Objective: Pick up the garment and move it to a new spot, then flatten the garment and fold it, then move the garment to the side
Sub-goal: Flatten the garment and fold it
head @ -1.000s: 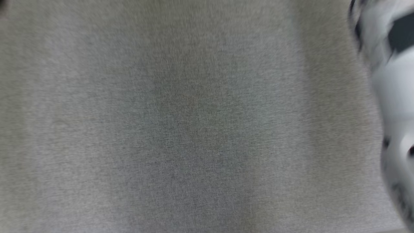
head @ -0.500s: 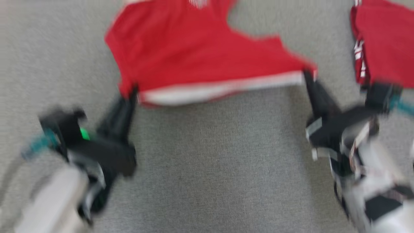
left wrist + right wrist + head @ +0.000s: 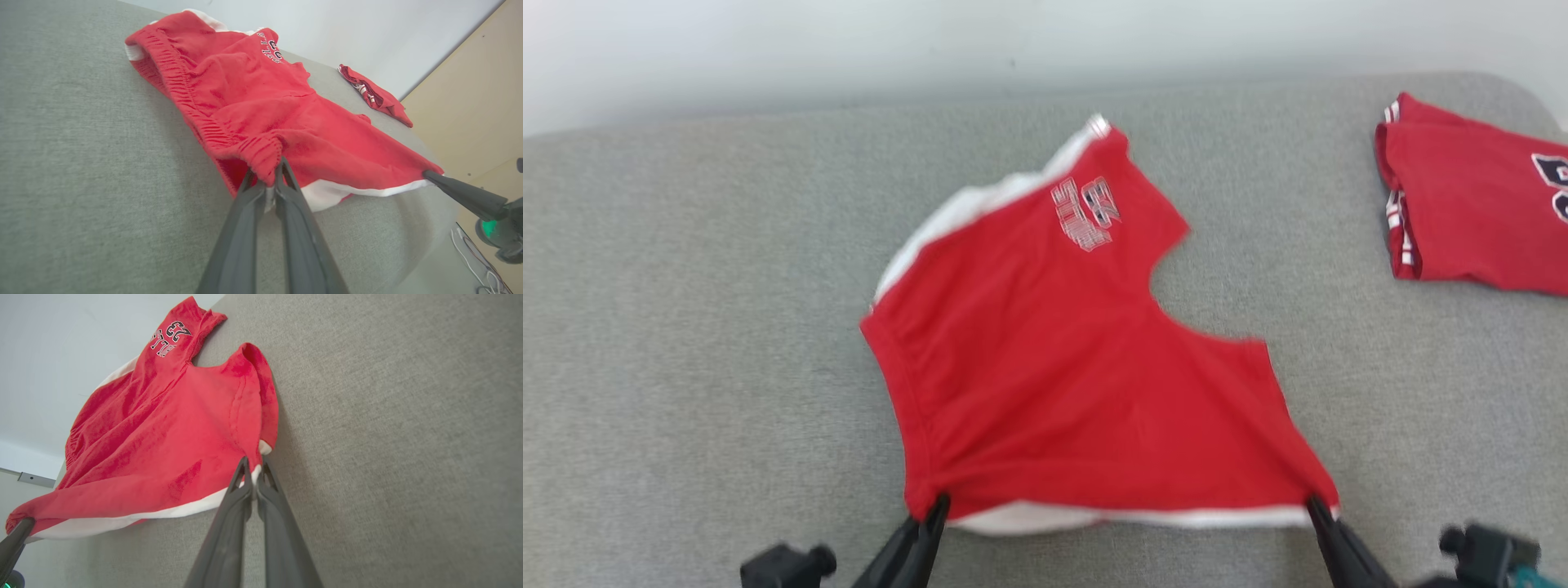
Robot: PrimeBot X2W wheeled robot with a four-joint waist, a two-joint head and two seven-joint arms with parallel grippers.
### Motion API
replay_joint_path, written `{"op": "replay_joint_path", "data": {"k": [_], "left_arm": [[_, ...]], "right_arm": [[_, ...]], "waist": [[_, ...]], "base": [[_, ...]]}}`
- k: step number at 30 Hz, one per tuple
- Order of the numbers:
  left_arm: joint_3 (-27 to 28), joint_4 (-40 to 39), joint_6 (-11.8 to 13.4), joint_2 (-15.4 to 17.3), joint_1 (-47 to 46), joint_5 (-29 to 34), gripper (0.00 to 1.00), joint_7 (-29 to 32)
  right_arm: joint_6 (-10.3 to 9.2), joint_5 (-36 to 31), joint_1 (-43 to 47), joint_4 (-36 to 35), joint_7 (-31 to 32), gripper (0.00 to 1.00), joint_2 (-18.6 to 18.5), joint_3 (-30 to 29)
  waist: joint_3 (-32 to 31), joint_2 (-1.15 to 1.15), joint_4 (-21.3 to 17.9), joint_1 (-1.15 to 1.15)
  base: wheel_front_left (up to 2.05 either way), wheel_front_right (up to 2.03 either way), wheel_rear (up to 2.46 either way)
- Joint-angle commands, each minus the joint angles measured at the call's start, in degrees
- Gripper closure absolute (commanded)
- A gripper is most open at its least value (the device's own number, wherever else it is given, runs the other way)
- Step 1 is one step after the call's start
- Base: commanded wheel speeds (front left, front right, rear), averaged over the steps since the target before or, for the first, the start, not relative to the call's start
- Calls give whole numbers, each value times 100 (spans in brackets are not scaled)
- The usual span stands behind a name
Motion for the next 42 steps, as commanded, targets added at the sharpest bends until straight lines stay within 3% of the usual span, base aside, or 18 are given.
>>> {"op": "replay_joint_path", "data": {"k": [1, 5, 10, 21, 29, 42], "left_arm": [[47, -38, -6, -1, 201, 90, 100, 2], [140, -82, -58, -70, 434, 193, 100, 1], [249, -51, -135, -156, 387, 250, 100, 0], [619, 39, -334, -515, -298, 459, 100, 1], [826, 521, -516, -784, -1162, 477, 100, 1], [849, 2117, -660, -1225, -3013, 364, 100, 0]], "right_arm": [[2, -104, 278, -219, 96, 100, 91, -128], [2, -274, 719, -650, 313, 100, 296, -434], [2, -304, 586, -820, 468, 100, 426, -729], [2, -593, -1263, -288, 669, 100, 299, -596], [2, -802, -3078, 801, 693, 100, 125, -500], [2, -1483, -6076, 4096, 74, 100, 182, -522]], "waist": [[-169, 2, 86, 2], [-230, 2, 102, 2], [-295, 2, 125, 2], [-84, 2, 354, 2], [285, 2, 674, 2], [1059, 2, 1059, 2]], "base": [[0, 0, 0], [0, 0, 0], [0, 0, 0], [0, 0, 0], [0, 0, 0], [0, 0, 0]]}}
